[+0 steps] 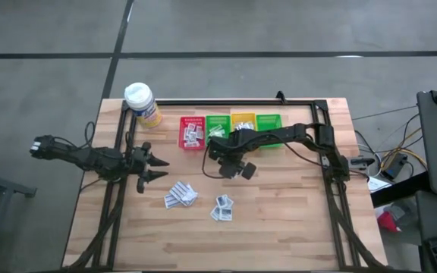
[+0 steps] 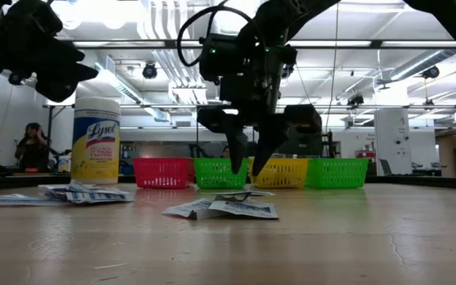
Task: Pick & Place First Aid Supplies
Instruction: Put the alcohol pad into the yellow bin
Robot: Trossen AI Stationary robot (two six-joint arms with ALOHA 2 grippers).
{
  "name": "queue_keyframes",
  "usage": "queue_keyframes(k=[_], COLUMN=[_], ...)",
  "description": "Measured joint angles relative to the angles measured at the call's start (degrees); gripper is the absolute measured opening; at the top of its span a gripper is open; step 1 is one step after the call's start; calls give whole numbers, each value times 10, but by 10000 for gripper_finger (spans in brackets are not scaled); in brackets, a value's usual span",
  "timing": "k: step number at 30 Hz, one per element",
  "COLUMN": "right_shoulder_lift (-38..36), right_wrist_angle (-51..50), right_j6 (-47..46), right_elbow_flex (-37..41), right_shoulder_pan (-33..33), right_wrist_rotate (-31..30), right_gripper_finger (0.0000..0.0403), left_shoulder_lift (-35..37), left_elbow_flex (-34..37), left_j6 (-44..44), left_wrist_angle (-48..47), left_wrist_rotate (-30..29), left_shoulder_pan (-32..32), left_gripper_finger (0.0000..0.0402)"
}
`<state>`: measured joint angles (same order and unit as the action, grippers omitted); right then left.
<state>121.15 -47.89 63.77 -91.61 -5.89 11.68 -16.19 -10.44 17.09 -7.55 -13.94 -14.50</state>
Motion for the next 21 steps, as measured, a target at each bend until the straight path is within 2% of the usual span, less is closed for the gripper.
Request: queue_keyframes(k=[7, 13, 21], right_shoulder_lift=[42, 60, 61], right_wrist_angle=[9, 20, 18], right_j6=[0, -3, -8], right_elbow_flex=[-1, -3, -1], right_shoulder_pan=[0, 0, 0], right_wrist_rotate=[0, -24, -26], right_gripper_finger=[146, 143, 89], left_shoulder_lift=[0, 0, 0], left_elbow_flex=[0, 0, 3], left_j6=[0, -2, -5], left_wrist_angle=[1, 2, 2], left_wrist_rotate=[0, 2, 6], left_shoulder_pan=[0, 0, 0], left_gripper_finger=[172, 172, 172])
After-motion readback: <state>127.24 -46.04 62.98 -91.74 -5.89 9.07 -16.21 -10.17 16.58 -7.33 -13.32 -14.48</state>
